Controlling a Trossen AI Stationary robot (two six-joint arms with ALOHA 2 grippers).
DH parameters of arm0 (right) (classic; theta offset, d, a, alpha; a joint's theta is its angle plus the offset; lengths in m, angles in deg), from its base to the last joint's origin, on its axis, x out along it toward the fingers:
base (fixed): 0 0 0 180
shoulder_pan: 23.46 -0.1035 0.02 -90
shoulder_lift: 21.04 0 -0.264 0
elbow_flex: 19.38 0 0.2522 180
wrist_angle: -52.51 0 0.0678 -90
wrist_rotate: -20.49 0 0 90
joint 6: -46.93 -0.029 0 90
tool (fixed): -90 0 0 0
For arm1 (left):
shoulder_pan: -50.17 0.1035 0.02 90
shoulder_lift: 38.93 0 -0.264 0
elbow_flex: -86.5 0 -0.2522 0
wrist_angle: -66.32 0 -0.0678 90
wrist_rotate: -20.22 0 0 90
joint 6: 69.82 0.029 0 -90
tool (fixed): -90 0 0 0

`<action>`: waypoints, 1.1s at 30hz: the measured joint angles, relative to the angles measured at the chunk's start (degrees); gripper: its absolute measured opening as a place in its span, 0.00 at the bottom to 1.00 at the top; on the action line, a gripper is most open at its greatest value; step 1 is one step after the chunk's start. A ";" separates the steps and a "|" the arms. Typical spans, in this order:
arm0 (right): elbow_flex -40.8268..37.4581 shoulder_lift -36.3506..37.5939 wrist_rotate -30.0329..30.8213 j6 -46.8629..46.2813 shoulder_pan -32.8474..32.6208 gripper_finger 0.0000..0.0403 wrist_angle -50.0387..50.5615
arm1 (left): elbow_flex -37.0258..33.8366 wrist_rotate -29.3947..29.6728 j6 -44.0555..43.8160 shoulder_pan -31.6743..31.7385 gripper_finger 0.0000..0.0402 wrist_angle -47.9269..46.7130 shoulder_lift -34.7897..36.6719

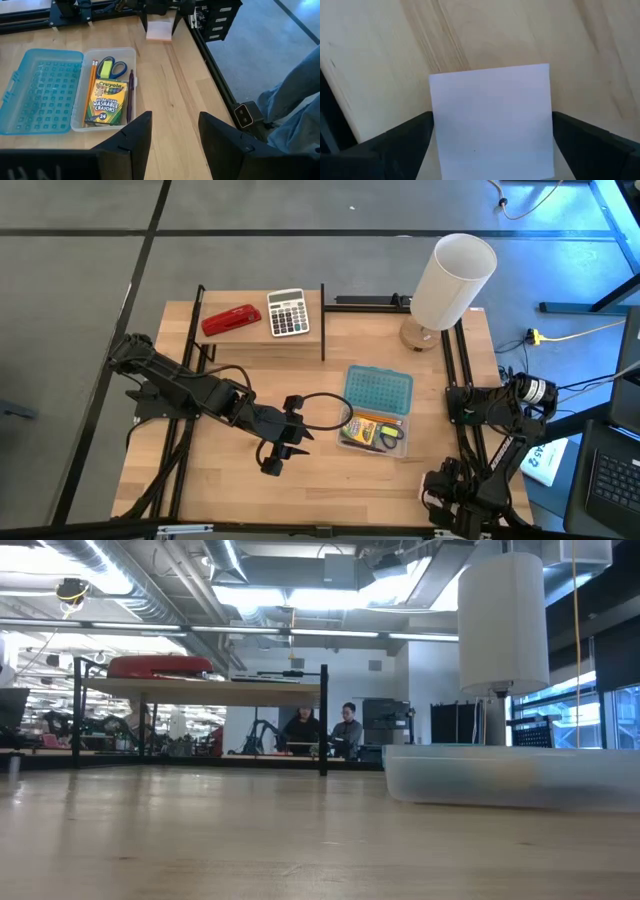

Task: Pack school essentials
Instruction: Put the pink sticky note into the blue supply box

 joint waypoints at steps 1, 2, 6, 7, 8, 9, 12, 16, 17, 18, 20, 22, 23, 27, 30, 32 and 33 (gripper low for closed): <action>-0.15 0.07 -0.04 0.02 0.00 0.99 -0.23 | 0.00 -0.01 0.01 0.01 0.39 -0.01 0.00; -0.17 0.09 -0.04 0.05 0.00 0.99 -0.37 | 0.00 -0.01 0.00 0.01 0.39 -0.01 0.00; -0.17 0.09 -0.09 0.11 0.00 0.99 -0.41 | 0.00 -0.02 0.01 0.01 0.39 -0.01 0.00; -0.17 0.09 -0.09 0.14 0.00 0.99 -0.40 | 0.00 -0.02 0.01 0.01 0.39 -0.01 0.00; -0.17 0.09 -0.09 0.16 0.00 0.99 -0.39 | 0.00 0.00 0.00 0.01 0.39 -0.01 0.00; -0.17 0.09 -0.11 0.18 0.00 0.99 -0.39 | 0.00 0.00 0.01 0.01 0.39 -0.01 0.00; -0.17 0.09 -0.15 0.27 0.00 0.99 -0.39 | 0.00 -0.02 0.01 -0.01 0.39 -0.01 0.00; -0.17 0.09 -0.20 0.29 0.00 0.99 -0.44 | 0.00 -0.01 0.00 -0.01 0.39 -0.01 0.00; -0.17 0.09 -0.19 0.29 0.00 0.99 -0.50 | 0.00 0.00 0.00 0.00 0.39 -0.01 0.00; -0.17 0.09 -0.17 0.33 0.00 0.99 -0.50 | 0.00 0.00 0.00 0.00 0.39 -0.01 0.00; -0.17 0.09 -0.17 0.42 0.00 0.99 -0.47 | 0.00 0.00 0.01 0.01 0.39 0.00 0.00; -0.17 0.09 -0.17 0.46 0.00 0.99 -0.58 | 0.00 0.00 0.01 0.01 0.39 -0.01 0.00; -0.17 0.09 -0.15 0.46 -0.01 0.99 -0.71 | 0.00 -0.01 0.00 0.01 0.39 0.00 0.00; -0.17 0.01 0.31 0.49 -0.24 0.99 -0.93 | 0.00 -0.01 0.00 0.01 0.39 -0.01 0.00; -0.13 -0.35 0.67 0.47 -0.24 0.99 -0.66 | 0.00 -0.01 0.01 0.01 0.39 -0.01 0.00; -0.10 -0.61 1.08 0.45 -0.28 0.99 -0.79 | 0.00 -0.02 -0.01 0.01 0.39 0.00 0.00; -0.10 -0.69 1.09 0.38 -0.28 0.99 -0.82 | 0.00 0.00 0.00 0.00 0.39 0.00 0.00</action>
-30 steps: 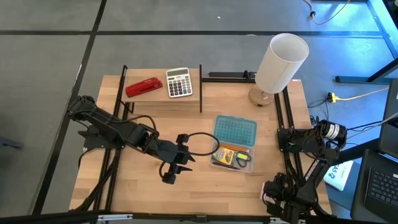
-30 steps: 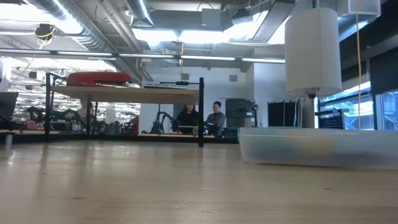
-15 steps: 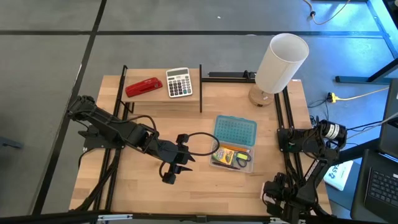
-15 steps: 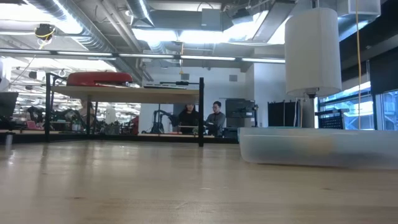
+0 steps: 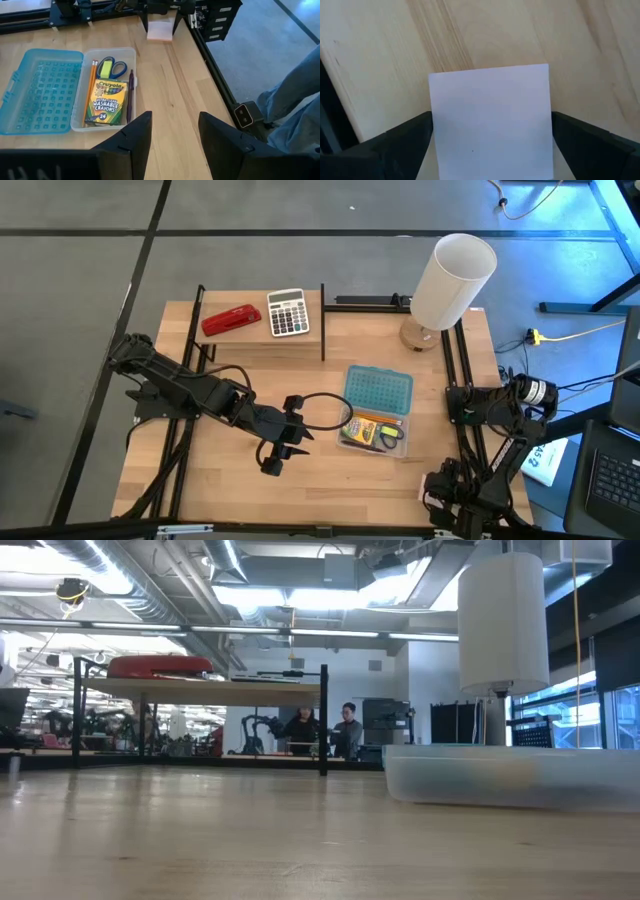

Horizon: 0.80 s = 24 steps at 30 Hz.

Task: Pack school essentials
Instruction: Put the pink sticky note into the blue supply box

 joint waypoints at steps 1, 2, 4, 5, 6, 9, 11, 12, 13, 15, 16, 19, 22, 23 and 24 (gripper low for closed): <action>0.01 -0.02 -0.02 -0.05 0.01 0.99 0.00 | 0.00 -0.02 0.00 0.01 0.39 -0.01 0.00; 0.01 -0.04 0.00 -0.07 0.00 0.99 0.00 | 0.00 -0.01 0.00 0.01 0.39 0.01 0.00; 0.01 -0.04 -0.15 -0.07 0.02 0.98 0.00 | 0.00 0.00 0.01 0.00 0.39 0.00 0.00; 0.01 -0.06 -0.39 -0.07 0.02 0.98 0.00 | 0.00 0.00 0.00 0.00 0.39 -0.01 0.00; 0.01 -0.06 -0.61 -0.09 0.04 0.98 0.00 | 0.00 0.00 0.00 0.01 0.39 0.00 0.00; 0.01 -0.06 -1.20 -0.07 0.04 0.98 -0.02 | 0.00 0.00 0.01 -0.01 0.39 0.00 0.00; 0.01 -0.08 -1.53 -0.07 0.09 0.98 -0.03 | 0.00 0.00 0.01 -0.01 0.39 -0.01 0.00; 0.01 -0.08 -1.58 -0.10 0.08 0.98 -0.04 | 0.00 0.00 0.01 0.01 0.39 -0.01 0.00; 0.01 -0.08 -1.59 -0.14 0.07 0.98 -0.04 | 0.00 0.00 0.00 -0.01 0.39 -0.01 0.00; 0.01 -0.08 -1.73 -0.15 0.09 0.98 -0.03 | 0.00 0.00 -0.01 0.00 0.39 -0.01 0.00; 0.01 -0.10 -1.74 -0.14 0.09 0.98 -0.04 | 0.00 -0.01 0.00 0.00 0.39 -0.01 0.00; 0.01 -0.14 -1.78 -0.22 0.09 0.98 0.02 | 0.00 0.00 0.01 0.01 0.39 0.01 0.00; 0.01 -0.16 -1.98 -0.15 0.37 0.98 0.08 | 0.00 -0.02 0.01 0.01 0.39 -0.01 0.00; 0.01 -0.18 -2.13 -0.13 0.52 0.98 0.10 | 0.00 0.00 -0.01 0.01 0.39 0.00 0.00; 0.01 -0.19 -2.20 -0.11 0.69 0.98 0.09 | 0.00 0.00 0.00 0.00 0.39 0.00 0.00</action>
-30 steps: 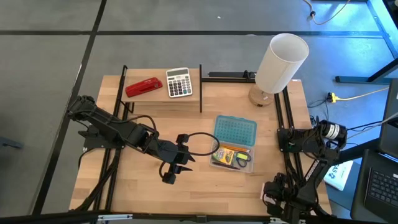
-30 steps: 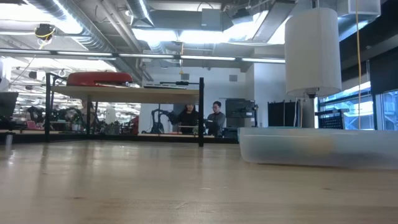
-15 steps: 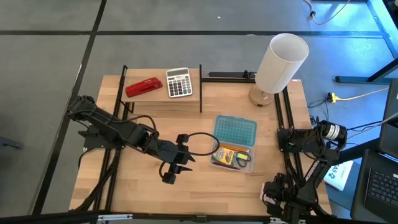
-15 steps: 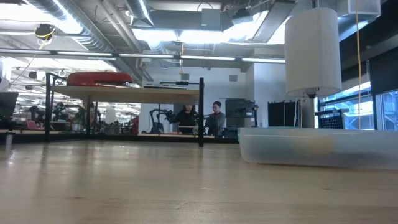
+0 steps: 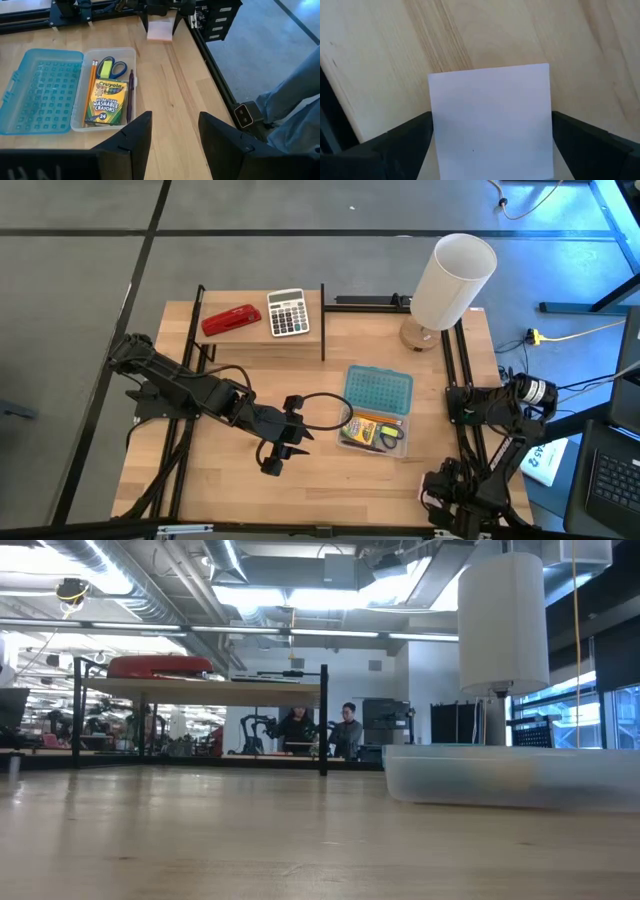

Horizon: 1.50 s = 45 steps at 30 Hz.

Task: Pack school essentials
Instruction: Put the pink sticky note into the blue supply box

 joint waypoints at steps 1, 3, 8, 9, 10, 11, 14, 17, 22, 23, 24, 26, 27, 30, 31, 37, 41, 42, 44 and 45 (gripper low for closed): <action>0.00 0.00 -0.11 0.02 0.15 0.98 0.02 | 0.00 0.00 -0.01 0.00 0.39 -0.01 0.00; 0.00 0.00 -0.38 0.07 0.49 0.98 0.02 | 0.00 -0.01 -0.01 0.00 0.39 -0.01 0.00; -0.02 -0.01 -0.29 0.02 0.84 0.97 0.07 | 0.00 -0.02 0.01 0.01 0.39 -0.01 0.00; -0.02 -0.02 -0.28 0.02 0.84 0.97 0.07 | 0.00 -0.02 0.01 -0.01 0.39 -0.01 0.00; -0.02 -0.02 -0.24 0.00 0.84 0.97 0.07 | 0.00 0.00 0.06 0.00 0.39 -0.01 0.00; -0.02 -0.04 -0.20 0.00 0.84 0.97 0.09 | 0.00 0.00 0.10 -0.01 0.39 -0.01 0.00; -0.04 -0.04 -0.12 -0.02 0.84 0.96 0.04 | 0.00 0.00 0.08 0.00 0.39 -0.01 0.00; -0.09 -0.04 0.01 -0.20 0.84 0.92 0.07 | 0.00 0.00 0.10 0.01 0.39 0.01 0.00; -0.07 -0.07 0.15 -0.21 0.86 0.87 0.11 | 0.00 0.05 0.10 0.01 0.39 -0.01 0.00; 0.07 -0.07 0.11 -0.20 0.86 0.87 0.18 | 0.00 0.18 0.09 0.01 0.39 -0.01 0.00; 0.28 -0.07 0.06 -0.20 0.89 0.87 0.28 | 0.00 0.30 0.08 0.01 0.39 0.00 0.00; 0.67 -0.11 -0.12 -0.19 0.91 0.87 0.57 | 0.00 0.33 0.08 0.01 0.39 -0.01 0.00; 1.04 -0.17 -0.23 -0.17 0.93 0.87 0.90 | 0.00 0.33 0.06 0.01 0.39 0.01 0.00; 1.91 -0.32 -1.19 -0.22 1.28 0.87 1.70 | 0.00 0.35 0.03 0.01 0.39 0.00 0.00; 2.20 -0.33 -2.08 -0.20 1.44 0.87 1.60 | 0.00 0.35 0.03 0.01 0.39 0.00 0.00; 3.62 -0.33 -3.52 -0.16 2.95 0.87 2.05 | 0.00 0.37 0.01 0.01 0.39 -0.01 0.00; 4.45 -0.32 -3.38 -0.08 4.31 0.87 2.41 | 0.00 0.37 0.01 0.01 0.39 -0.01 0.00; 4.85 -0.31 -3.35 -0.06 4.70 0.87 2.56 | 0.00 0.37 0.01 0.01 0.39 -0.01 0.00; 5.62 -0.26 -3.34 0.04 5.39 0.87 3.24 | 0.00 0.37 0.00 0.01 0.39 -0.01 0.00; 6.01 -0.24 -3.30 0.13 5.78 0.87 3.78 | 0.00 0.37 -0.01 0.01 0.39 -0.01 0.00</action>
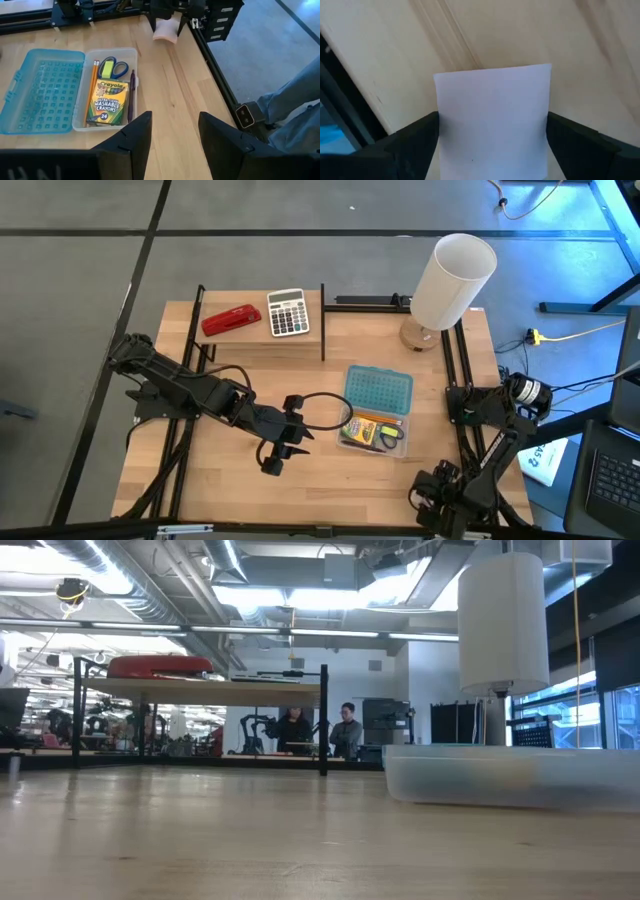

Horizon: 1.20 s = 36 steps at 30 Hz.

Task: Pack school essentials
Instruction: Put the pink sticky note into the blue supply box

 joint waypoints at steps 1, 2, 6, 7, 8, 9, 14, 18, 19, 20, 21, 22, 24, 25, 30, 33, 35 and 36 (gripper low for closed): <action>0.48 0.02 0.00 0.06 0.40 0.87 0.64 | 0.00 0.00 -0.10 0.00 0.39 0.00 0.00; 1.11 0.02 -0.04 0.08 0.80 0.87 1.35 | 0.00 0.02 -0.40 0.00 0.39 0.00 0.00; 5.04 0.04 -0.01 1.70 2.79 0.87 6.24 | 0.00 1.10 -2.55 0.00 0.39 -0.02 0.00; 6.26 0.04 0.03 2.85 3.44 0.87 7.82 | 0.00 1.80 -3.16 -0.02 0.39 -0.02 0.00; 7.41 0.06 0.05 3.71 4.18 0.87 9.19 | 0.00 2.47 -3.40 -0.02 0.39 0.00 0.00; 8.52 0.11 0.12 4.58 4.98 0.87 10.21 | 0.00 3.03 -3.72 0.00 0.39 -0.02 0.00; 13.52 0.15 0.14 10.82 9.64 0.87 15.28 | 0.00 4.45 -4.58 0.00 0.39 -0.04 0.00; 16.28 0.20 0.15 15.66 13.41 0.87 18.84 | 0.00 4.52 -4.59 -0.01 0.39 -0.38 0.00; 16.67 0.20 0.22 16.67 14.27 0.87 19.52 | 0.00 4.52 -4.59 -0.05 0.39 -0.50 0.00; 16.89 0.20 0.20 17.89 15.07 0.87 20.19 | 0.00 4.52 -4.63 -0.14 0.39 -0.54 0.00; 16.96 0.26 0.16 19.05 15.94 0.87 20.72 | 0.00 4.52 -4.83 -0.24 0.39 -0.66 0.00; 16.96 0.34 0.03 20.28 16.90 0.87 21.05 | 0.00 4.52 -4.85 -0.31 0.39 -0.88 0.00; 16.96 0.38 -0.57 23.03 19.07 0.87 21.61 | 0.00 4.52 -4.91 -0.44 0.39 -1.50 0.00; 16.96 0.44 -1.09 24.58 20.32 0.87 22.25 | 0.00 4.52 -4.95 -0.55 0.39 -1.70 0.00; 16.94 1.55 -1.70 33.11 26.71 0.87 22.88 | 0.00 4.52 -4.98 -0.83 0.39 -1.96 0.00; 16.06 2.63 -1.32 37.84 30.39 0.87 22.91 | 0.00 4.52 -4.98 -0.83 0.39 -2.12 0.00; 14.78 3.05 -1.32 40.44 32.62 0.87 22.87 | 0.00 4.52 -4.98 -0.82 0.39 -2.44 0.00; 14.09 3.08 -1.33 41.35 33.62 0.87 22.24 | 0.00 4.55 -4.98 -0.74 0.39 -2.89 0.00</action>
